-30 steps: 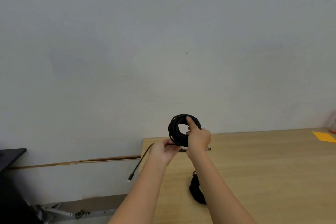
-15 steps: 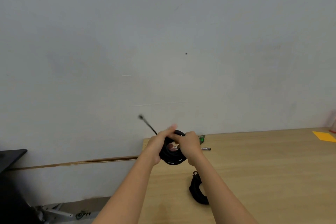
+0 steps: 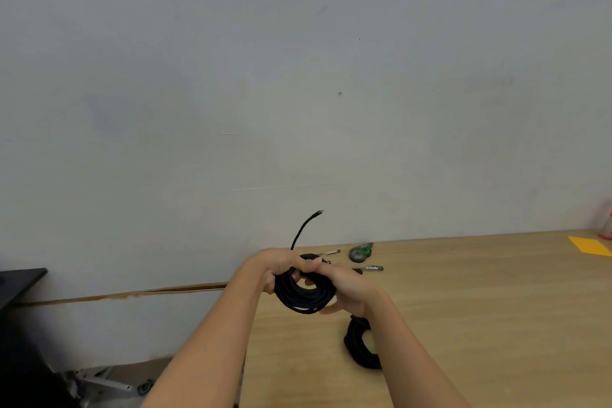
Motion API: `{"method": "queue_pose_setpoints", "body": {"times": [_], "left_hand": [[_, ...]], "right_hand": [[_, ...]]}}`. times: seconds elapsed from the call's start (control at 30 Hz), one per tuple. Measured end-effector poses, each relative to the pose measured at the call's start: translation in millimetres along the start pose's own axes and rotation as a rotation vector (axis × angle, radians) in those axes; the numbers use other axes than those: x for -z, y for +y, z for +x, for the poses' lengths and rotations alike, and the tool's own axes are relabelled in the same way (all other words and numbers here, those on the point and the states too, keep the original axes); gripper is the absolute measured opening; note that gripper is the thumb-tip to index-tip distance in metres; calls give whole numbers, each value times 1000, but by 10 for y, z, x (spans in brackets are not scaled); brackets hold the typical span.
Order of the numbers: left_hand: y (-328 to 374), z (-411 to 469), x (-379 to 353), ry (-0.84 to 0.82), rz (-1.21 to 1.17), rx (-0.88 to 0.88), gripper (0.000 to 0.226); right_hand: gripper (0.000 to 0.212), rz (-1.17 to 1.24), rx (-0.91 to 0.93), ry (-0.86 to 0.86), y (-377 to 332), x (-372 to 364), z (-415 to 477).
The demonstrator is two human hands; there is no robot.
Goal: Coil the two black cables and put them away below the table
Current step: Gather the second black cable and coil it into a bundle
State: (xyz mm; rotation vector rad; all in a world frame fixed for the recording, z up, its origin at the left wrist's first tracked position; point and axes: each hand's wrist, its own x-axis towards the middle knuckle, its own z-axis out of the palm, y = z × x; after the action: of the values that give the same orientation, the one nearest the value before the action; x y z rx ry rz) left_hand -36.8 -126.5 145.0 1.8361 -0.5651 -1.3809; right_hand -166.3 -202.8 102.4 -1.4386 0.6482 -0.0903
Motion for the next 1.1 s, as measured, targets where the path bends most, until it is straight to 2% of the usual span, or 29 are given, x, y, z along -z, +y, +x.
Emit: {"method": "queue_pose_setpoints", "body": {"times": [0.07,0.13,0.23,0.33,0.37,0.4,0.47,0.53,0.6,0.67,0.77,0.9,1.1], "left_hand": [[38,-30,-5,-34,49,0,28],[88,-58,-17,-62,86,-14,26],[163,-97,-49,-88,110,-60,23],[161,-69,-10,-80,75,-69,16],[147,-45,13,-36,123,-75,20],[129,-24,32,21,205,-89,23],[80,2,31,108,371,-118,31],[42,7,-6,150,482,-133,35],[15,0,-20,175,532,-139,36],[8,7,26,179,509,-156,38],[15,-5,124,120,408,-208,35],[-14,-61,229,39,226,-282,19],[-105,-4,291,69,-56,-340,17]], "right_hand": [[31,71,21,-18,24,-11,1],[42,222,109,-37,63,-26,39],[63,587,269,-77,112,-35,67],[82,979,397,-275,97,54,47],[82,1004,404,-265,49,91,40],[80,912,363,-170,-20,121,42],[74,500,217,50,-152,120,39],[60,214,125,87,-261,95,18],[27,45,146,69,-327,105,-26],[13,-96,159,61,-354,126,-88],[15,-175,136,72,-417,165,-164],[14,-279,117,42,-540,254,-316],[14,-316,135,-9,-505,306,-345]]}}
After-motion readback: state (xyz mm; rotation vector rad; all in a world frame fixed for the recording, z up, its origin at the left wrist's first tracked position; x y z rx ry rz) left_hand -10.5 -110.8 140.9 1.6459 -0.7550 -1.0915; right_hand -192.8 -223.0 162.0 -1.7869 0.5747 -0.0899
